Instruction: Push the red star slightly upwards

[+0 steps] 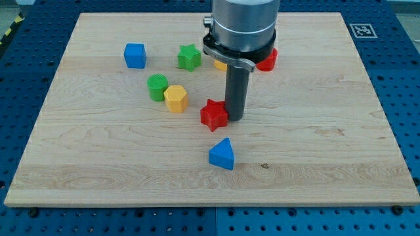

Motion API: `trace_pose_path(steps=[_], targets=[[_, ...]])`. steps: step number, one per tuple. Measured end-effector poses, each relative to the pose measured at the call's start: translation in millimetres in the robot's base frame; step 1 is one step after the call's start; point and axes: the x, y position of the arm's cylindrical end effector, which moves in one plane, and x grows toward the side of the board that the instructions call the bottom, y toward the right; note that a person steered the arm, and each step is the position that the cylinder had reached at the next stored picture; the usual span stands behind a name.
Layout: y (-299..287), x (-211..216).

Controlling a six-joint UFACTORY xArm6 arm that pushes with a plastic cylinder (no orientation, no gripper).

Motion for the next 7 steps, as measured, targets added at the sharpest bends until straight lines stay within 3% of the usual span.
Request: trace_pose_path(steps=[2,5,7], targets=[[4.9,50.7],[-27.6,21.6],[-104.3,31.4]])
